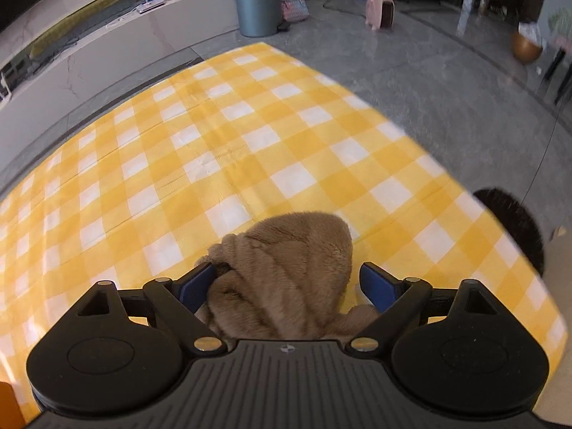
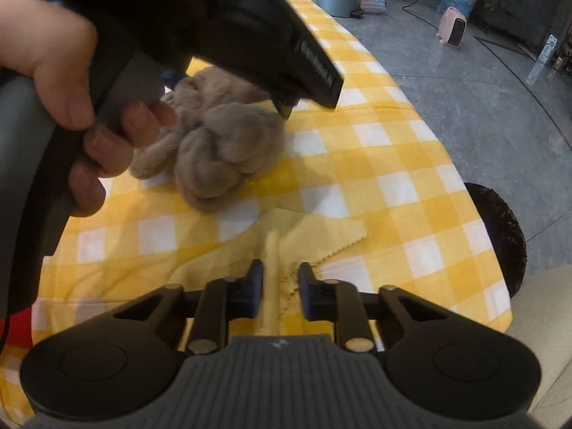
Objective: Organize soft objects
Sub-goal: 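Grasp the brown plush toy with the left gripper while the right grasps the yellow cloth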
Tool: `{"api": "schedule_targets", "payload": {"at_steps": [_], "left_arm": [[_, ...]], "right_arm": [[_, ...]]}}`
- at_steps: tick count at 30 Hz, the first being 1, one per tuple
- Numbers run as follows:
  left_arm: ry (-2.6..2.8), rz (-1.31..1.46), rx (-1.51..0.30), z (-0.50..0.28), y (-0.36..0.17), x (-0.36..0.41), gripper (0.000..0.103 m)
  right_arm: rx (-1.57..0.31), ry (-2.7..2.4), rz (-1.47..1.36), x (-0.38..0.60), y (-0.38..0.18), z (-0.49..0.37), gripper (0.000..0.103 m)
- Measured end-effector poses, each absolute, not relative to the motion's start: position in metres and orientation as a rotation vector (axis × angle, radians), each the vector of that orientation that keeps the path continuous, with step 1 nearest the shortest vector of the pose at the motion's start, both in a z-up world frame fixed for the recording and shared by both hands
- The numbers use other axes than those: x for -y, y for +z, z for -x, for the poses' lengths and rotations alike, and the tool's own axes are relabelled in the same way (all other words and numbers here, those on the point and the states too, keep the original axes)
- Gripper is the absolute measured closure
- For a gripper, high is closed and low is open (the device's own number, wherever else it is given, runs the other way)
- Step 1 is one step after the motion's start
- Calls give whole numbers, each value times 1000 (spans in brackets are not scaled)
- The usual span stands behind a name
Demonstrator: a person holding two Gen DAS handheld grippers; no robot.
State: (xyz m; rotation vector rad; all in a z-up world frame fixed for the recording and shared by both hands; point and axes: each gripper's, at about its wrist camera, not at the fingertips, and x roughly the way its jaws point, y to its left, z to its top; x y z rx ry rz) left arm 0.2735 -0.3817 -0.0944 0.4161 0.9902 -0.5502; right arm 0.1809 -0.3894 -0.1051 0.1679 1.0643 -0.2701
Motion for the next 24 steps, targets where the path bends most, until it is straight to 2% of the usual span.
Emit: {"api": "schedule_targets", "payload": {"at_steps": [2, 6, 8, 11, 16, 24], "left_arm": [[-533, -454, -986, -273, -99, 384, 0], [-528, -465, -979, -273, -104, 383, 0], [-520, -480, -989, -272, -103, 383, 6], [-502, -564, -948, -264, -101, 388, 38], [-509, -540, -943, -261, -91, 382, 57], [-521, -458, -942, -255, -70, 371, 61]], "right_arm": [[-1065, -269, -157, 388, -105, -181, 93], [-1064, -267, -161, 390, -103, -180, 94], [-1062, -270, -163, 391, -103, -180, 98], [-1047, -279, -155, 392, -100, -178, 102], [-1015, -291, -156, 395, -96, -177, 102], [-985, -276, -160, 394, -92, -175, 102]]}}
